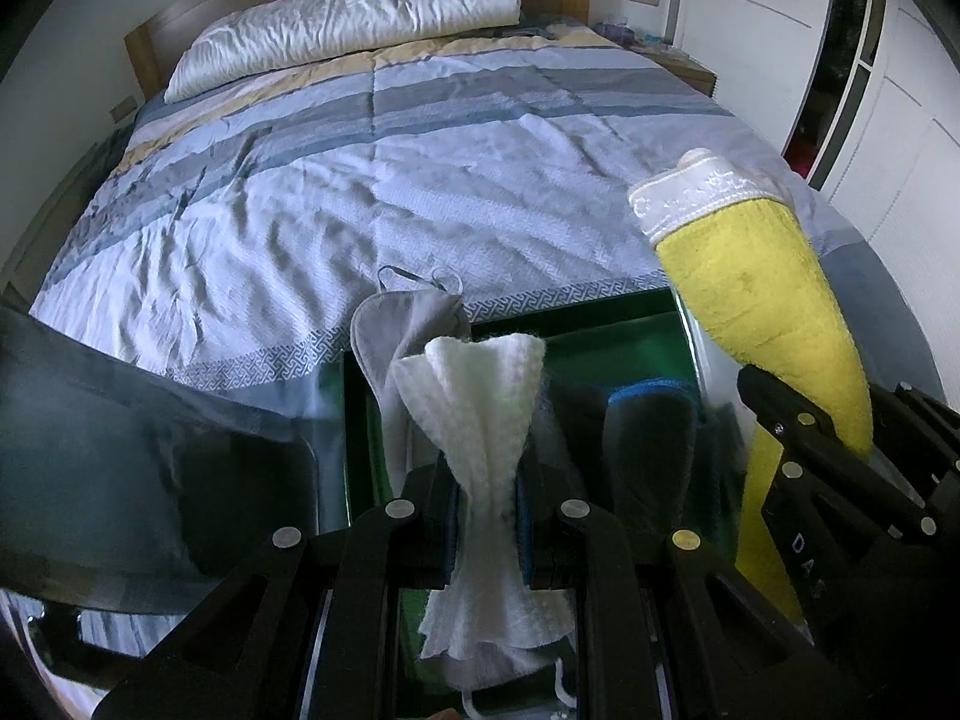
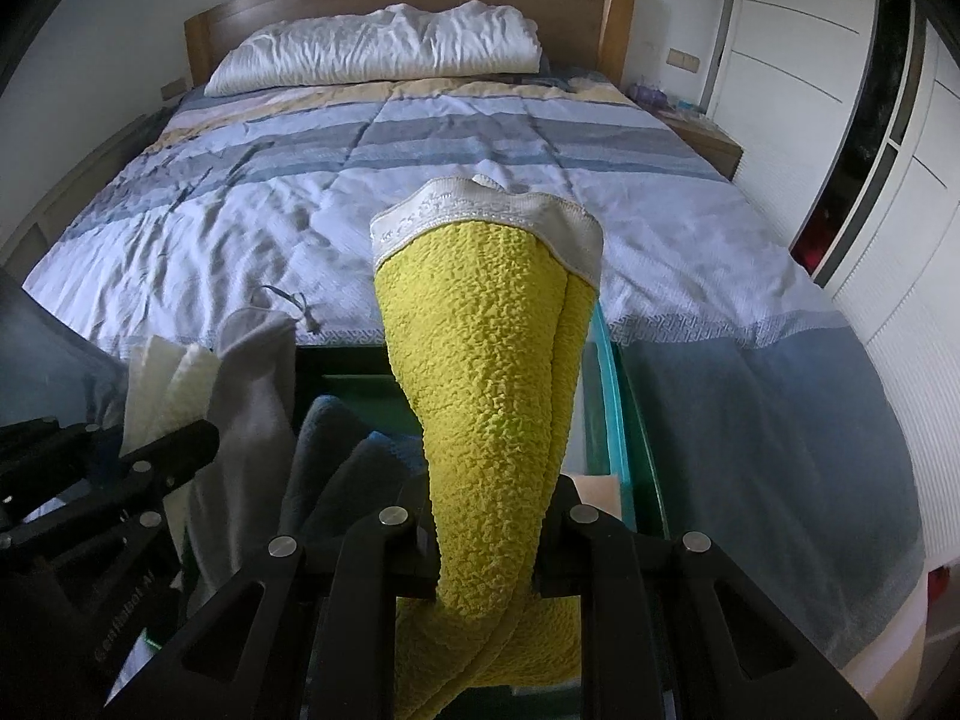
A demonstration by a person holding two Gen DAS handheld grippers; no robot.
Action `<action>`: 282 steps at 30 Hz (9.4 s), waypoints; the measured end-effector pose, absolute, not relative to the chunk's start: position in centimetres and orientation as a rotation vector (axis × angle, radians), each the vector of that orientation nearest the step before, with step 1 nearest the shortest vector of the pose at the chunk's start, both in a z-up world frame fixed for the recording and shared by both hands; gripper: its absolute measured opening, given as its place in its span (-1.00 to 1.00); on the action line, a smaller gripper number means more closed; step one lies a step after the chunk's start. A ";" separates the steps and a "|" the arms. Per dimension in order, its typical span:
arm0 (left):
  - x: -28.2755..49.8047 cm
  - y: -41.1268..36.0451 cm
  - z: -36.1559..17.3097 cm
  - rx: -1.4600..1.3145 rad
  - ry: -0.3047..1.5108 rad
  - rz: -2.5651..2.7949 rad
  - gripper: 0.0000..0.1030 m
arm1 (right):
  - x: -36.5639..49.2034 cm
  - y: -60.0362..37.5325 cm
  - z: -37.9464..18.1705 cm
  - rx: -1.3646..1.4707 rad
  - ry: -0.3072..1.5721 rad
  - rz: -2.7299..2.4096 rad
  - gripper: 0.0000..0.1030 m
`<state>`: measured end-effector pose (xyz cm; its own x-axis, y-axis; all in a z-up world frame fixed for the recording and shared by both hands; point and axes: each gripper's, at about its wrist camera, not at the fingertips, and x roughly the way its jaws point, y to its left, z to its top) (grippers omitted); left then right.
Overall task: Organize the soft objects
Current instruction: 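Carry the white cloth and yellow towel with both grippers over the green tray, then lower the white cloth with the left gripper while the right lowers the yellow towel into the tray, then open the left gripper on the white cloth while the right opens on the yellow towel, then withdraw both grippers up and away from the green tray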
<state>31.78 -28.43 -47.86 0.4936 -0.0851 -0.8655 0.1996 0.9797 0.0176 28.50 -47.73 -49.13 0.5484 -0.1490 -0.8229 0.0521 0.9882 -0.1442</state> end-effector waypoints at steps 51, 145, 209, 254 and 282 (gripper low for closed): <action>33.1 -29.3 -51.3 0.114 1.092 -0.137 -0.75 | 30.1 -49.0 -52.6 -0.131 1.048 -0.099 -0.45; 33.2 -29.3 -50.9 0.066 1.102 -0.087 0.23 | 29.7 -49.1 -50.9 -0.142 1.036 -0.124 0.05; 27.4 -27.2 -47.4 -0.255 1.095 0.082 0.97 | 25.3 -50.8 -46.6 -0.161 0.951 -0.271 0.78; 15.6 -11.3 -38.6 -0.180 0.923 -0.100 0.96 | 11.6 -35.4 -42.2 -0.098 0.823 -0.242 0.99; 12.5 -4.9 -38.0 -0.049 0.908 -0.095 0.96 | 5.6 -27.0 -39.5 -0.102 0.825 -0.250 0.99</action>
